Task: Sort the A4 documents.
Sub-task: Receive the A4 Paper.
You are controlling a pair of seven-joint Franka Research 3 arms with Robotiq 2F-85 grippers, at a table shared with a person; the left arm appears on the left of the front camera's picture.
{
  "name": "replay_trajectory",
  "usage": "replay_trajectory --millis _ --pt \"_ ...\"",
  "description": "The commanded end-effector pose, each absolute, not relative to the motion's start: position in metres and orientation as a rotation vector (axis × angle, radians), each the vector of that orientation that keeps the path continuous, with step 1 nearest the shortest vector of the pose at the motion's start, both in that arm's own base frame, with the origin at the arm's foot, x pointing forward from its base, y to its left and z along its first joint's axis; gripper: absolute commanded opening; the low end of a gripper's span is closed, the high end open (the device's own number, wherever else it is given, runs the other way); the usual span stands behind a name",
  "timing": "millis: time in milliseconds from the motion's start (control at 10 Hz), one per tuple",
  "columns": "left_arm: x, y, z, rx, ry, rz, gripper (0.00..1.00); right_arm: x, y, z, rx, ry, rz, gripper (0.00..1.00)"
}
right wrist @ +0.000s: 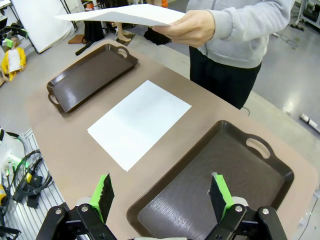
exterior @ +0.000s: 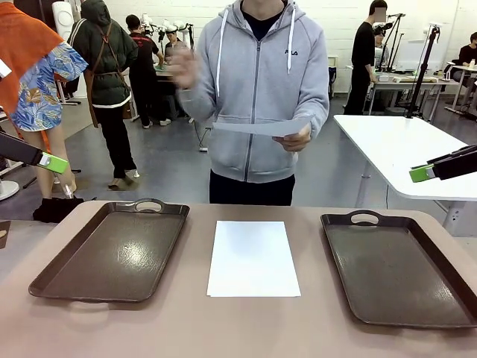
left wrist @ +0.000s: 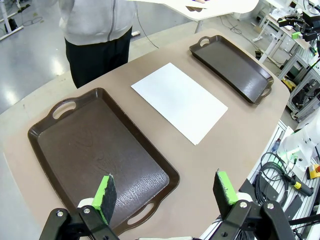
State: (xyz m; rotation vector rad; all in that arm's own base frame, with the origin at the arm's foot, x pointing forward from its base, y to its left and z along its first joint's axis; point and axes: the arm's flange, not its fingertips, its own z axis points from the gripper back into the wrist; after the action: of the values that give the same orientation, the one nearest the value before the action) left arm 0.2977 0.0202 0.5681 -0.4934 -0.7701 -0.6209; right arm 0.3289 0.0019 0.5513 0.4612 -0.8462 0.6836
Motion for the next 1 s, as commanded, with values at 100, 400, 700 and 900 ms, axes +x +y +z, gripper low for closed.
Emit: replay_trajectory --millis 100,400,700,900 --pt "0.2989 0.0199 0.5674 -0.506 -0.771 -0.626 1.00 0.3299 0.0020 0.5498 0.471 -0.845 0.688 1.00" --pt "0.2989 0.0199 0.5674 -0.506 -0.771 -0.626 1.00 0.3299 0.0020 0.5498 0.471 -0.845 0.688 1.00" --pt "0.2989 0.0199 0.5674 -0.506 -0.771 -0.626 1.00 0.3299 0.0020 0.5498 0.471 -0.845 0.688 1.00" --pt "0.2989 0.0199 0.5674 -0.506 -0.771 -0.626 1.00 0.3299 0.0020 0.5498 0.471 -0.845 0.688 1.00"
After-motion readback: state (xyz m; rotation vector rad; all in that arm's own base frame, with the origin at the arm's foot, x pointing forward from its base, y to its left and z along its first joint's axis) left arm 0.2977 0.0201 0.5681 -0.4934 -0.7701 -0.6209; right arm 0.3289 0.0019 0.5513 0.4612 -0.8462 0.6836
